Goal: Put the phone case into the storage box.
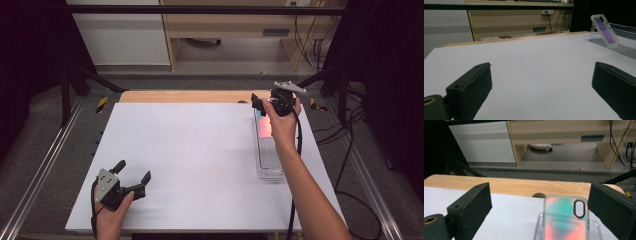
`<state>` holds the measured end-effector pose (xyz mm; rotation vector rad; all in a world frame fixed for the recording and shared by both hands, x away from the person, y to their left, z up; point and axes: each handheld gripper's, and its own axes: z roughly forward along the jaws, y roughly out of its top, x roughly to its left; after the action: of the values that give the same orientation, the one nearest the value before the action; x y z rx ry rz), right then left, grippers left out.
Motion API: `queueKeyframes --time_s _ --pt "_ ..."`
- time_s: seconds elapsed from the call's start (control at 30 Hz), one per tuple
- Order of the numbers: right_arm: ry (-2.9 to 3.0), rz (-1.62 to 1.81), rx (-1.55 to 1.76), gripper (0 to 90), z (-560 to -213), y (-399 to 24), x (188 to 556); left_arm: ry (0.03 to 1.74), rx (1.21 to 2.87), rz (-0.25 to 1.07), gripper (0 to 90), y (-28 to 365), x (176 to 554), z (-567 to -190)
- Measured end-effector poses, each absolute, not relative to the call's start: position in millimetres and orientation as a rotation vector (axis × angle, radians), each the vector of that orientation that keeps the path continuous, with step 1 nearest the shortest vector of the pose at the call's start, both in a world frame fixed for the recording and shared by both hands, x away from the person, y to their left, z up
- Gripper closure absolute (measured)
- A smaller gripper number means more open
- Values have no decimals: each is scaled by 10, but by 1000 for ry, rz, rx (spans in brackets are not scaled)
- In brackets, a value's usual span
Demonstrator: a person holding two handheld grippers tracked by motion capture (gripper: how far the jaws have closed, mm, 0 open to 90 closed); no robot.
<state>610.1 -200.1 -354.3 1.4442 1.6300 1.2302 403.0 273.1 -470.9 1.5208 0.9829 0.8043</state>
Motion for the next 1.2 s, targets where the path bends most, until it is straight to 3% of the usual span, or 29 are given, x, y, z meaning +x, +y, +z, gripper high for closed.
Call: queueKeyframes --time_s 1.2 --pt "1658 1338 1348 49 -3209 -2102 5549 984 1525 806 22 2739 4030 -4715"
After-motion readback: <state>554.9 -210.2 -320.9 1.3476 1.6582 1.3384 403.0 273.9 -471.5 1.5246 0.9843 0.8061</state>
